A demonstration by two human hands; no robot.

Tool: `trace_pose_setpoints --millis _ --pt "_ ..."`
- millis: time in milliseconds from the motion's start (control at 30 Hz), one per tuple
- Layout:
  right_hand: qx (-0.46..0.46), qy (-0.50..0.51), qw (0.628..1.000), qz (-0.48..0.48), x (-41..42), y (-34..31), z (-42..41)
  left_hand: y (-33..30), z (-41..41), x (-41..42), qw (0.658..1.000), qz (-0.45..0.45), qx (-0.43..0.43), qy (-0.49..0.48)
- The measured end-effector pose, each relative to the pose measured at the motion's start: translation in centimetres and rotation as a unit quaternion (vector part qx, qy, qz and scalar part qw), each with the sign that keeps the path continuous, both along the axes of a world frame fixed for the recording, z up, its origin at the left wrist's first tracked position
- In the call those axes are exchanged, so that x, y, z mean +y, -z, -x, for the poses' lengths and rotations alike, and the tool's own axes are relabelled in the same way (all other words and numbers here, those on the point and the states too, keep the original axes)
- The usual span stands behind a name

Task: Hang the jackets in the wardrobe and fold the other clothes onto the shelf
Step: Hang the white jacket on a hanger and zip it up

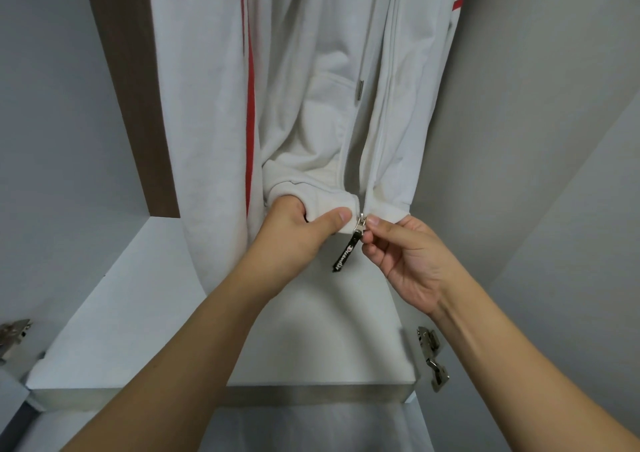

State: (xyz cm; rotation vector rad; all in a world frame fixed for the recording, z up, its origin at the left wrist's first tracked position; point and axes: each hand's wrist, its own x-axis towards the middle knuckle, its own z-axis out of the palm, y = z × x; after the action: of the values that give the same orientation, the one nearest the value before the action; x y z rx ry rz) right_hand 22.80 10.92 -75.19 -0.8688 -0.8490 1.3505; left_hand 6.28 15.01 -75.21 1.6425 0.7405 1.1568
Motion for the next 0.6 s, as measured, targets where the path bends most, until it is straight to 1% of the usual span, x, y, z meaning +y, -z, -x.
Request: trace_pose_setpoints --millis 67,133,167,200,233,267,300,333,400,433,533,600 --pt "-0.015 0.001 1.000 0.000 0.1 0.2 0.1 -0.1 0.1 0.0 0.999 0.031 0.026 0.001" --pt "-0.036 0.007 0.999 -0.004 0.3 0.1 0.1 -0.4 0.4 0.3 0.991 0.066 0.114 -0.020" --pt "-0.047 0.014 0.999 -0.007 0.4 0.0 0.0 -0.5 0.6 0.4 0.981 0.063 0.176 -0.045" --pt "-0.056 0.024 0.998 -0.008 0.4 0.0 0.0 -0.6 0.8 0.6 0.967 0.032 0.236 -0.085" --pt "-0.065 0.035 0.997 -0.005 0.5 -0.1 -0.1 -0.8 1.1 0.7 0.950 -0.021 0.282 -0.133" --pt "-0.073 0.047 0.996 -0.001 0.5 -0.1 -0.2 -1.1 1.4 0.5 0.933 -0.079 0.303 -0.176" --pt "-0.078 0.057 0.995 0.005 0.5 -0.1 -0.3 -1.3 1.7 0.2 0.924 -0.125 0.304 -0.196" --pt "-0.079 0.064 0.995 0.010 0.5 -0.1 -0.5 -1.5 1.9 0.0 0.924 -0.149 0.298 -0.190" --pt "-0.080 0.071 0.994 0.015 0.6 0.0 -0.7 -1.7 1.8 -0.6 0.927 -0.160 0.307 -0.141" --pt "-0.083 0.072 0.994 0.016 0.5 0.1 -0.8 -1.5 1.4 -0.8 0.921 -0.161 0.329 -0.129" --pt "-0.099 0.065 0.993 0.014 0.6 0.2 -0.9 -0.6 0.2 -0.8 0.892 -0.183 0.385 -0.151" --pt "-0.111 0.064 0.992 0.018 0.6 0.2 -1.0 0.1 -0.5 -0.8 0.890 -0.189 0.383 -0.159"
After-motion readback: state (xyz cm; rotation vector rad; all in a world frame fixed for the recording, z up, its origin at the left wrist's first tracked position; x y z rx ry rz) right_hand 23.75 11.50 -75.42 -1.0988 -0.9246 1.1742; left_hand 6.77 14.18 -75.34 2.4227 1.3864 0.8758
